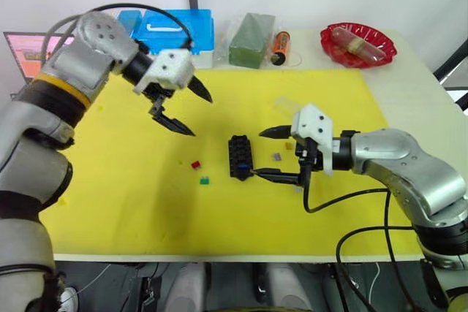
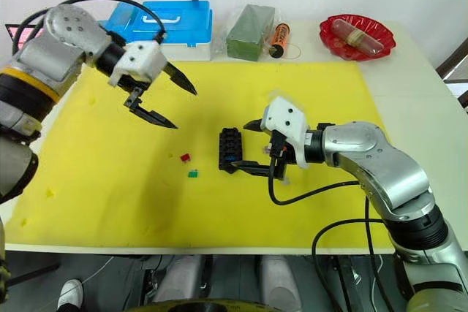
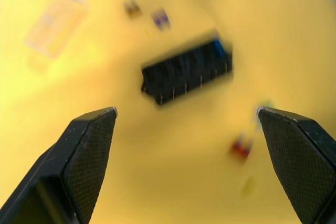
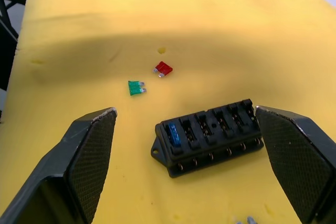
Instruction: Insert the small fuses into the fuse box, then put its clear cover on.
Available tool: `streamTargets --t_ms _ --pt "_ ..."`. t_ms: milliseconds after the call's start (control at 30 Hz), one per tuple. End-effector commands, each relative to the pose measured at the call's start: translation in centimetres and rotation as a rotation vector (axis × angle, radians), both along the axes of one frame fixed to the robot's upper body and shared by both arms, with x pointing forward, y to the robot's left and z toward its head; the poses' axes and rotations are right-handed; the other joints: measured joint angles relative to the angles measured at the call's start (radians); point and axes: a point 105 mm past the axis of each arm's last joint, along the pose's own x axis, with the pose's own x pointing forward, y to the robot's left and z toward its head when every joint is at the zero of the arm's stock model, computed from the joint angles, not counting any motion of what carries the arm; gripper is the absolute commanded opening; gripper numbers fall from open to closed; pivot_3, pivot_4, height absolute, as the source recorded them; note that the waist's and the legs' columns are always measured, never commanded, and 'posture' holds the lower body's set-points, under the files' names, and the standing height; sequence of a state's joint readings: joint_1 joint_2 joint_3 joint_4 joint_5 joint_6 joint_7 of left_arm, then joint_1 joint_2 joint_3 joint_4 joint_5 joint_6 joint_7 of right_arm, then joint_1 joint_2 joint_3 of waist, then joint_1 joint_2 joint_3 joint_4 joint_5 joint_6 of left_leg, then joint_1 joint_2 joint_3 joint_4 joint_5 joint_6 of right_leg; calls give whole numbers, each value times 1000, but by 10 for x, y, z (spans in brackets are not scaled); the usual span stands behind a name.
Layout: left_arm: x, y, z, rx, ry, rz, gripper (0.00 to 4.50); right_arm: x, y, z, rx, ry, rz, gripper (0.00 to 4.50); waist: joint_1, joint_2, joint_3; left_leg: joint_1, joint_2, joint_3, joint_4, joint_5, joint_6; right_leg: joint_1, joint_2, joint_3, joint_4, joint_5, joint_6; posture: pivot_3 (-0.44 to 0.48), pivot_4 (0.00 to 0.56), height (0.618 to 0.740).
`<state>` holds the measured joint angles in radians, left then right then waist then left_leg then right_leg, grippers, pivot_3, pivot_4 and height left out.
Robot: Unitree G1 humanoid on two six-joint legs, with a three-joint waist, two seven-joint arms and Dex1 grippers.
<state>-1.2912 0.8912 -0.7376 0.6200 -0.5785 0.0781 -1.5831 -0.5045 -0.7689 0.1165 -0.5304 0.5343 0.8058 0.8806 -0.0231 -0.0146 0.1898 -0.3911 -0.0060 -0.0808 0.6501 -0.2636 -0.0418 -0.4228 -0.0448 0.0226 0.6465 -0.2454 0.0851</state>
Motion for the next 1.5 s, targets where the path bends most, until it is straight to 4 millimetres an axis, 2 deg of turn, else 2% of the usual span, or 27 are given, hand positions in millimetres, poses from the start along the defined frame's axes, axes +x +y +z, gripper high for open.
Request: streamTargets --t_ms 33,67,167,300,433,567,633,733,867,967,1100,1500 --pt "-15 0 18 -208 171 129 4492 -3 5 8 12 -37 30 4500 -11 0 0 0 0 0 0 0 0 -1 0 0 1 0 -1 0 150 740" --pt "-20 2 15 -274 261 191 4492 -3 5 8 14 -37 34 4500 -17 0 0 0 1 -1 -1 0 0 -1 0 0 1 -1 -1 0 150 740" --pt "-38 16 -12 -403 583 409 4492 -3 7 9 10 -33 54 4500 -27 0 0 0 1 -1 -1 0 0 -1 0 1 1 -1 -1 0 150 740" --pt "-38 35 -36 -513 842 710 4492 -1 6 10 6 -30 64 4500 -19 -1 0 1 2 -2 0 0 0 -1 1 0 4 -1 -1 0 150 740" --pt "-53 53 -52 -625 1055 825 4492 0 8 10 6 -29 82 4500 -16 -2 -1 1 1 -2 1 0 0 -1 -1 0 4 0 -1 0 150 740" --pt "-67 52 -84 -678 1194 895 4492 1 12 11 8 -35 100 4500 -15 -2 -1 2 2 -4 -1 0 0 -1 -3 1 4 0 -1 0 150 740" --pt "-73 49 -92 -699 1226 921 3939 2 14 12 7 -38 106 4500 -12 -2 -1 2 2 -4 0 0 -1 -1 -4 2 4 0 -1 0 150 740" --pt "-73 45 -103 -784 1309 979 3939 3 15 15 3 -47 117 4500 -1 -4 -2 2 2 -4 0 1 -1 -1 -6 2 4 0 -2 0 150 740" --pt "-71 42 -118 -787 1339 1057 3939 4 15 16 -6 -51 122 4500 15 -4 -2 2 1 -3 -1 1 -3 -1 -7 1 3 1 -3 0 150 740" --pt "-65 42 -122 -804 1340 1100 3939 4 14 17 -10 -52 124 4500 16 -4 -3 2 -1 -2 0 1 -3 -1 -7 1 2 1 -3 0 150 740" --pt "-63 38 -125 -805 1346 1111 3007 3 13 17 -15 -55 123 4500 12 -3 -3 2 -3 -1 -1 1 -3 -1 -6 1 2 1 -3 0 150 740" --pt "-55 22 -132 -778 1335 1162 3007 3 13 18 -18 -61 116 4500 15 -4 -3 2 -3 0 -1 1 -3 0 -6 1 2 1 -3 0 150 740"
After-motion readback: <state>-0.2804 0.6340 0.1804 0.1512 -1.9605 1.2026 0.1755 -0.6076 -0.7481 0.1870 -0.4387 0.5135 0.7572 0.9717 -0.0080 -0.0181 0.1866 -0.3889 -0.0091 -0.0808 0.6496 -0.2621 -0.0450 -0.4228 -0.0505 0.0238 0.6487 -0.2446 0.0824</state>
